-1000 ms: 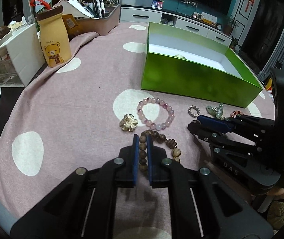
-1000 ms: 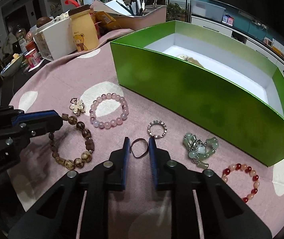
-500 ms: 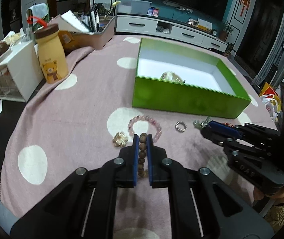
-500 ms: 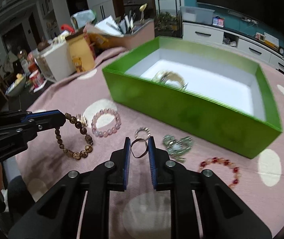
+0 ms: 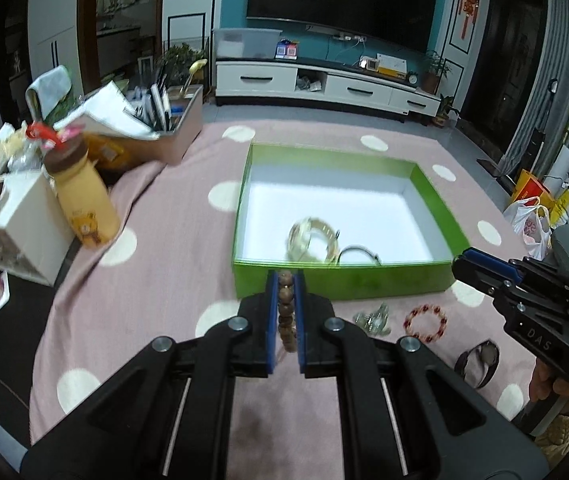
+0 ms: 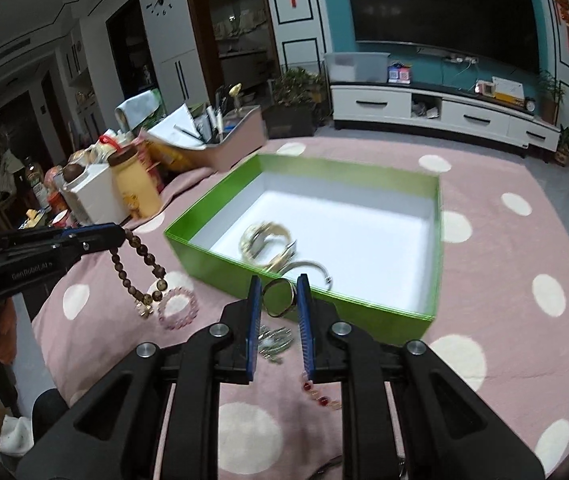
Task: Organize jewelry
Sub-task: 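Carry the bead bracelet and black ring over the green box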
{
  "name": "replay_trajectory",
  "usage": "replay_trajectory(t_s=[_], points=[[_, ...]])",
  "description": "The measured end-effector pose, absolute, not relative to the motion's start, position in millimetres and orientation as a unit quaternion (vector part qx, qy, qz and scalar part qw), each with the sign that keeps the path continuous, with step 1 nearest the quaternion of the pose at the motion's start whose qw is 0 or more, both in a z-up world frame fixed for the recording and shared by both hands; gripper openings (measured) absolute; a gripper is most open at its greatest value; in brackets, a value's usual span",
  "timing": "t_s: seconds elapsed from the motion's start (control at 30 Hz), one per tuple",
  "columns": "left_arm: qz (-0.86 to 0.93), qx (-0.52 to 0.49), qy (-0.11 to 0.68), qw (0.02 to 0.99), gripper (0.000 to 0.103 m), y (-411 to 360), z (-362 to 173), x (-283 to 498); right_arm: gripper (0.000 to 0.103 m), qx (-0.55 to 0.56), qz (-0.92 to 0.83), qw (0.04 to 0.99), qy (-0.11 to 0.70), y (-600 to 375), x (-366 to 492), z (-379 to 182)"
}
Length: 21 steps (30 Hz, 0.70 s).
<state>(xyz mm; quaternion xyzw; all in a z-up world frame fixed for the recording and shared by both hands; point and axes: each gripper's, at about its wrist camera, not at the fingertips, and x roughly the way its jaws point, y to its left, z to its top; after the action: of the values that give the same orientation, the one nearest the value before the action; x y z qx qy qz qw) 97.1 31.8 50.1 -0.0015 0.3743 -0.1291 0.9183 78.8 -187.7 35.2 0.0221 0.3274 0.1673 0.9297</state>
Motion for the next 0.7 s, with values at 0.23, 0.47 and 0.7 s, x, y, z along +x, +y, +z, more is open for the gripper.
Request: replay_trajectory(t_s=[0.23,0.47,0.7], points=[[-0.136,0.011,0.365,0.921,0.007,8.9,72.1,130.0,0.017,0.027,0.154,0.937,0.313,-207.6,98.0,50.4],[-0.14,0.012,0.371,0.918,0.007,-15.7,76.5,168.8,0.017,0.03,0.143,0.937,0.317,-220.2,124.3,52.7],[-0.143,0.025,0.385,0.912,0.007,-40.6,63.0,203.9,0.017,0.038,0.136,0.932,0.334,-229.1,151.9,43.8]])
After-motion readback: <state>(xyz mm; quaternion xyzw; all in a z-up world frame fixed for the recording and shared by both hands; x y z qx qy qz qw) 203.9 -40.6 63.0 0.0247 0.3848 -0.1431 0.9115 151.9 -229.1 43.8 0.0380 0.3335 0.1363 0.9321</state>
